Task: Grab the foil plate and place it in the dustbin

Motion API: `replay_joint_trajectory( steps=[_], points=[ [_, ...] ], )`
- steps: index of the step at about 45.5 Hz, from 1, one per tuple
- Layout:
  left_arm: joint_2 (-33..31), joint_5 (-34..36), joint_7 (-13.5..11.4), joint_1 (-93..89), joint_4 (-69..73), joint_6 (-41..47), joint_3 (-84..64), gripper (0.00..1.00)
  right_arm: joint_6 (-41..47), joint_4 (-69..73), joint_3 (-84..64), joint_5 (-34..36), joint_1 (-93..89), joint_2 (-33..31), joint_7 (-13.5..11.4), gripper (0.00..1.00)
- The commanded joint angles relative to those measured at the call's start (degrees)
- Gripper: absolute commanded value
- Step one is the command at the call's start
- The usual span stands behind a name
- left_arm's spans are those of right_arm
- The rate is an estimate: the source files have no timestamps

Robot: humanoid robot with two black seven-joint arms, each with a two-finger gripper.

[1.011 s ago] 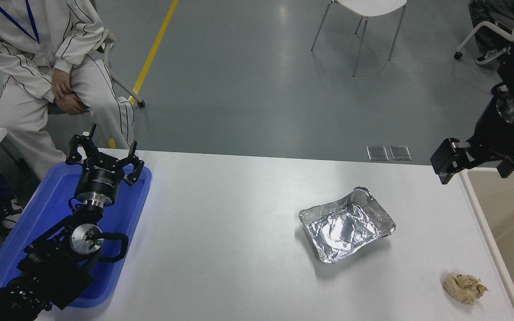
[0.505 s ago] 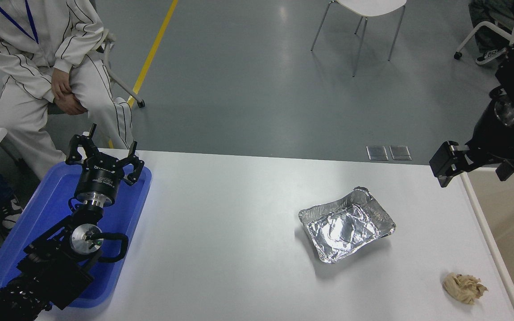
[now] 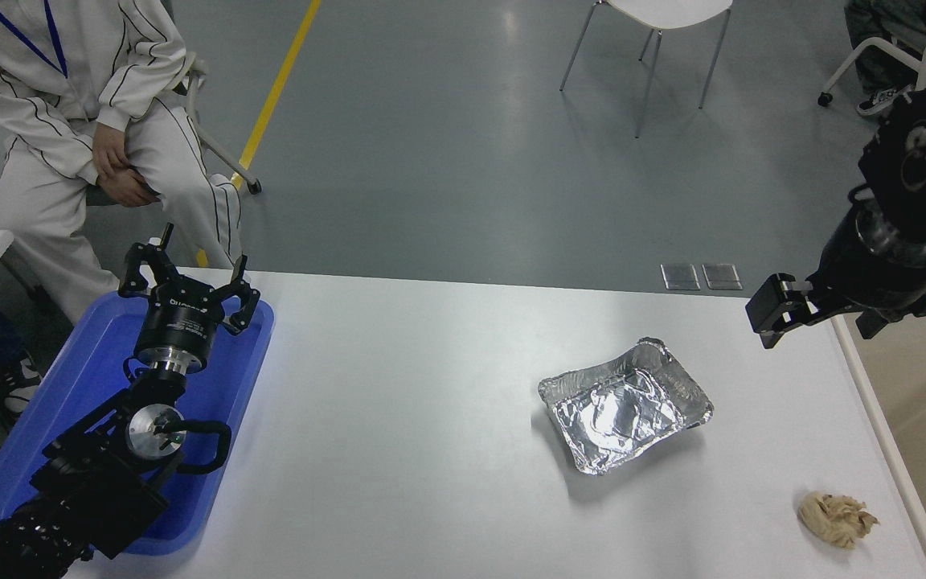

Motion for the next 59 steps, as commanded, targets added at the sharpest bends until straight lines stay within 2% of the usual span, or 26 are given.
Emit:
replay_joint_trajectory(
  steps=[1, 15, 27, 34, 48, 59],
  points=[
    [-0.01, 0.0, 0.03, 0.02, -0.01, 0.0, 0.0, 1.0, -9.72, -2.89, 3.91, -0.28, -10.68, -0.07, -0.06, 1.0],
    [-0.01, 0.0, 0.03, 0.02, -0.01, 0.0, 0.0, 1.0, -13.68, -11.42, 8.65, -1.33, -22.11, 0.55, 0.12, 0.98],
    [-0.01, 0.0, 0.03, 0.02, -0.01, 0.0, 0.0, 1.0, -18.69, -18.36, 12.34, -18.73, -30.63, 2.22, 0.12, 0.95],
    [-0.01, 0.0, -0.05, 0.02, -0.01, 0.0, 0.0, 1.0, -21.42, -21.26, 14.01, -24.62, -34.68, 3.71, 0.12, 0.95],
    [-0.01, 0.0, -0.05, 0.02, -0.01, 0.0, 0.0, 1.0, -23.44, -30.4, 18.93, -25.24, -44.43, 9.25, 0.12, 0.92],
    [-0.01, 0.0, -0.05, 0.02, -0.01, 0.0, 0.0, 1.0, -27.66, -36.12, 20.43, -25.24, -49.44, 10.74, 0.2, 0.9]
  ],
)
